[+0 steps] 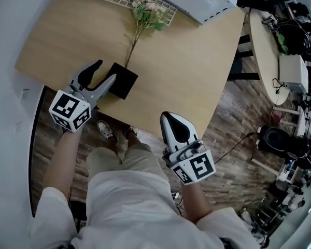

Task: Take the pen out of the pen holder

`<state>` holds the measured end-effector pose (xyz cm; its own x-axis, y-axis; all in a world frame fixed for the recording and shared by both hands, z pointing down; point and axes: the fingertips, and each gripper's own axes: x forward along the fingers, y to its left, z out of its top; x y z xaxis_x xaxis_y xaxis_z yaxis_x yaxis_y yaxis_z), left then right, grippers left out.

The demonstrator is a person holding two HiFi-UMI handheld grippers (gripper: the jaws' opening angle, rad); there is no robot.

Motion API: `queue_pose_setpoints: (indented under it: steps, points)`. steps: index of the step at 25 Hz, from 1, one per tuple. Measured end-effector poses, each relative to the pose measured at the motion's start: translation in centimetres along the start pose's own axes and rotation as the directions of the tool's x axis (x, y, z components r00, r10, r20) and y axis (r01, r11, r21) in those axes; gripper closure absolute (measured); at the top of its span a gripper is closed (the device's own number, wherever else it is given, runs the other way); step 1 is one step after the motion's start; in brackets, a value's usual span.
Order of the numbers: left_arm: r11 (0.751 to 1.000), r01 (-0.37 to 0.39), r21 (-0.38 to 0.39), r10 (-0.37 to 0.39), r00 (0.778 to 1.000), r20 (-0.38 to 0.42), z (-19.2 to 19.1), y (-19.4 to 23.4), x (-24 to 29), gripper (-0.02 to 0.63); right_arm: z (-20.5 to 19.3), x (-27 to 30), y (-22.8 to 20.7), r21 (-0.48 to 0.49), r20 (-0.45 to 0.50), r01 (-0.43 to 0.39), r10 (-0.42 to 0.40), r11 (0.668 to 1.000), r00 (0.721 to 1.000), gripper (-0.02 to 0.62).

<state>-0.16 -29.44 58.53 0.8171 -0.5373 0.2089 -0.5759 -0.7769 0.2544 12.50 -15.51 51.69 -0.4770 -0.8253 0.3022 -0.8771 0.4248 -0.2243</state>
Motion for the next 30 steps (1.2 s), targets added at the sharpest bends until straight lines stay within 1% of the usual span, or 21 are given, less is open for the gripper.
queue_pose_setpoints:
  steps: [4, 7, 11, 18, 21, 26, 30]
  points:
    - [0.999, 0.041, 0.021, -0.041, 0.999, -0.023, -0.3, -0.3, 1.0, 0.392, -1.2, 0.3, 0.8, 0.009, -0.015, -0.005, 0.005, 1.000, 1.000, 0.594]
    - [0.997, 0.072, 0.035, -0.071, 0.996, -0.047, -0.6, -0.6, 1.9, 0.400, -1.7, 0.6, 1.3, 0.011, -0.021, -0.009, 0.009, 1.000, 1.000, 0.594]
    - [0.995, 0.091, 0.046, -0.087, 0.993, -0.085, -1.3, -0.7, 2.8, 0.415, -2.3, 0.9, 1.7, 0.017, -0.020, -0.005, 0.005, 1.000, 1.000, 0.594]
    - [0.995, 0.082, 0.056, -0.077, 0.993, -0.093, -1.5, -1.0, 3.3, 0.447, -3.0, -0.1, 1.4, 0.011, -0.043, 0.022, -0.021, 1.000, 0.999, 0.594]
    - [0.996, 0.067, 0.056, -0.061, 0.994, -0.096, -1.6, -0.6, 3.3, 0.484, -3.6, -0.5, 1.2, 0.013, -0.053, 0.033, -0.032, 0.999, 0.998, 0.594]
    - [0.995, 0.045, 0.087, -0.036, 0.994, -0.102, -1.5, -0.3, 3.3, 0.519, -4.1, -0.7, 1.5, 0.011, -0.063, 0.022, -0.021, 1.000, 0.998, 0.594]
    - [0.993, 0.035, 0.114, -0.025, 0.996, -0.086, -1.5, -0.8, 3.5, 0.549, -4.2, -1.1, 1.5, 0.010, -0.064, 0.012, -0.011, 1.000, 0.998, 0.594]
